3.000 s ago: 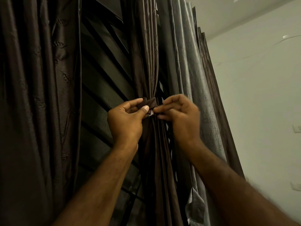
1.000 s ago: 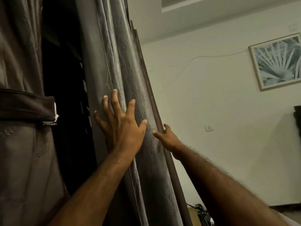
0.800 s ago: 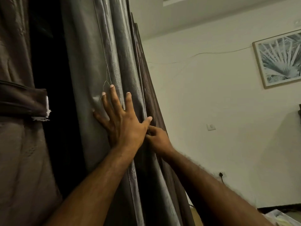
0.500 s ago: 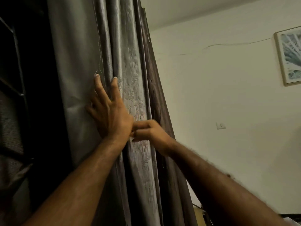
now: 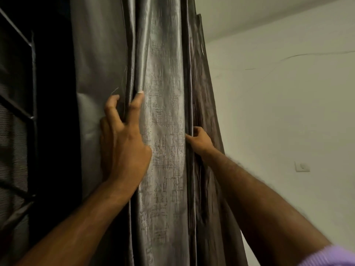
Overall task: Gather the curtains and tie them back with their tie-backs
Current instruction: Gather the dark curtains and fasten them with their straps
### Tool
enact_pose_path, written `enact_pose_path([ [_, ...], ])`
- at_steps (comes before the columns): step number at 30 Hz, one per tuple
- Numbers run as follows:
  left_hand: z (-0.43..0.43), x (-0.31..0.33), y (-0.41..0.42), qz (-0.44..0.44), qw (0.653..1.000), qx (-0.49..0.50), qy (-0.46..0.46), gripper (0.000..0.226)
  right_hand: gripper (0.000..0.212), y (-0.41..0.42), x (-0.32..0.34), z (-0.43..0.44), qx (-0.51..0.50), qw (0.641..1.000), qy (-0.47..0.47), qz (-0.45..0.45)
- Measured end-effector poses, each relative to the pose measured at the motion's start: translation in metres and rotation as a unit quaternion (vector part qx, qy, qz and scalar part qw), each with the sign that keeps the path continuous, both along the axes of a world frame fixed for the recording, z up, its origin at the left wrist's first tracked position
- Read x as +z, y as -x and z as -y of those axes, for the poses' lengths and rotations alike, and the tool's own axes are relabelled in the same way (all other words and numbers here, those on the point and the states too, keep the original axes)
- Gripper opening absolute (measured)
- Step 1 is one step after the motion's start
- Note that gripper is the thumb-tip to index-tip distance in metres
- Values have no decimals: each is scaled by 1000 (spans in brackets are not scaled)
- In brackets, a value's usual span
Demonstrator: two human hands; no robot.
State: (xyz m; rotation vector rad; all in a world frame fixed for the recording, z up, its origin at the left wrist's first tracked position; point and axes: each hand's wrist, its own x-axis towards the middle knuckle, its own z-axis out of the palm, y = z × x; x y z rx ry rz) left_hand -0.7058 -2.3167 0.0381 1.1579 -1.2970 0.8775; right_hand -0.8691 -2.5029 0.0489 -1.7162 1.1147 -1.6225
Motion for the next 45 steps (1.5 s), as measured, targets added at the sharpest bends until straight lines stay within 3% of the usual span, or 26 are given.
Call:
enact_pose_path([
  [3, -3, 1, -2, 11, 1000, 14, -7, 93, 20, -7, 15, 9, 0, 999, 41, 16],
  [9, -14, 6, -23, 17, 1000, 11, -18, 80, 32, -16, 54, -20, -48, 987, 153, -16],
  [14, -53, 13, -43, 13, 1000, -18, -3, 74, 15, -51, 58, -80, 34, 979, 202, 21],
  [17, -87, 19, -60, 10, 1000, -2, 1, 73, 21, -85, 66, -135, 82, 965, 244, 48],
  [22, -148, 42, -102, 3, 1000, -8, -4, 68, 11, -148, 85, -242, 77, 953, 289, 55],
  [29, -203, 40, -107, -26, 999, -28, 6, 56, 19, -159, 89, -317, 77, 939, 333, 36],
  [32, -203, 37, -88, -17, 999, -41, -11, 59, 27, -135, 91, -303, 44, 951, 305, -7],
  [35, -191, 38, -66, -21, 998, -36, -56, 77, 52, -116, 84, -291, 109, 970, 216, 28],
  [36, -187, 39, -60, -27, 996, -33, -76, 82, 51, -110, 80, -288, 122, 972, 198, 26],
  [38, -181, 37, -53, -27, 993, -28, -111, 83, 26, -101, 74, -278, 122, 972, 200, 7],
  [45, -153, 41, -46, -79, 983, -71, -149, 51, 14, -87, 64, -261, 136, 970, 191, 63],
])
